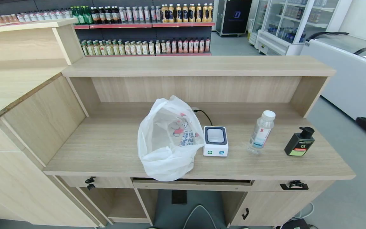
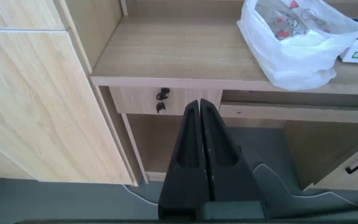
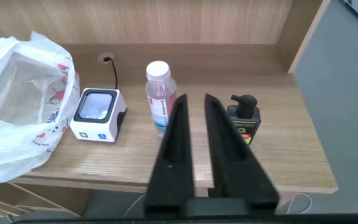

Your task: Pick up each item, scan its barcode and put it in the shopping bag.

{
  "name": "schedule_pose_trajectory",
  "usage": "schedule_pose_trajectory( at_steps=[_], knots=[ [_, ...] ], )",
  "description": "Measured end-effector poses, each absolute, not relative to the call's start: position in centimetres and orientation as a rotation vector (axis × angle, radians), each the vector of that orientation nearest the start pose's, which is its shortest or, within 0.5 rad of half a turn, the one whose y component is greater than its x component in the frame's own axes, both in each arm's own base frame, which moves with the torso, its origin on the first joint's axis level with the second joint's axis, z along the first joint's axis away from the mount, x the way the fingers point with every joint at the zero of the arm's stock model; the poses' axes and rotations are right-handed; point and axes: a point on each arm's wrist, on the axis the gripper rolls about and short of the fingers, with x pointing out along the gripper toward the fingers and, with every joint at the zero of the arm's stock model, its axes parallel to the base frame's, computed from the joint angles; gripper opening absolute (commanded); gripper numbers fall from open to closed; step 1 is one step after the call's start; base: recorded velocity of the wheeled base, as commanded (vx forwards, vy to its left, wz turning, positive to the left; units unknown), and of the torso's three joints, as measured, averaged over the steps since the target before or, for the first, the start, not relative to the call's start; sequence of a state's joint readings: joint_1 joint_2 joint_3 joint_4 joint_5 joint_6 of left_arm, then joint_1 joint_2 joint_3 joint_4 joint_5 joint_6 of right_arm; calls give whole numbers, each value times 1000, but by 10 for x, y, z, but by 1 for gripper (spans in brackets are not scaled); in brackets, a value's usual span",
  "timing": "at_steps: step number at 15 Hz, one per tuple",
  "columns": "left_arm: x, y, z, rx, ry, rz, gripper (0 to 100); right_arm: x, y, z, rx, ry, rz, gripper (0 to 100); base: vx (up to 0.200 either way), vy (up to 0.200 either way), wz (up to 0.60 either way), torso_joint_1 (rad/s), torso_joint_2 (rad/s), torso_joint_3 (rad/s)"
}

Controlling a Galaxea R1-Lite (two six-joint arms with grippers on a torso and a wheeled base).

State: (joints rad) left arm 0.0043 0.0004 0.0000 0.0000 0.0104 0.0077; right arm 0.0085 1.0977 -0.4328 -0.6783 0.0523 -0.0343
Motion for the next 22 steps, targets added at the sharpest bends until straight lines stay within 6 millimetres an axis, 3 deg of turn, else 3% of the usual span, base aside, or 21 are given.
schedule_pose_trajectory(
  at_steps=[6, 11, 15, 18, 22],
  knots=[
    [-23, 0, 75, 8, 0, 14, 0, 224, -15, 183, -127, 67, 73, 100, 0, 0, 0, 0, 0, 0],
    [-23, 0, 75, 8, 0, 14, 0, 262, -26, 143, -161, 131, 70, 100, 0, 0, 0, 0, 0, 0],
    [-23, 0, 75, 8, 0, 15, 0, 291, -19, 114, -198, 94, 103, 100, 0, 0, 0, 0, 0, 0],
    [-23, 0, 75, 8, 0, 14, 0, 311, -3, 93, -203, 127, 160, 100, 0, 0, 0, 0, 0, 0],
    [-23, 0, 75, 8, 0, 14, 0, 343, 8, 83, -208, 104, 192, 100, 0, 0, 0, 0, 0, 0]
  ],
)
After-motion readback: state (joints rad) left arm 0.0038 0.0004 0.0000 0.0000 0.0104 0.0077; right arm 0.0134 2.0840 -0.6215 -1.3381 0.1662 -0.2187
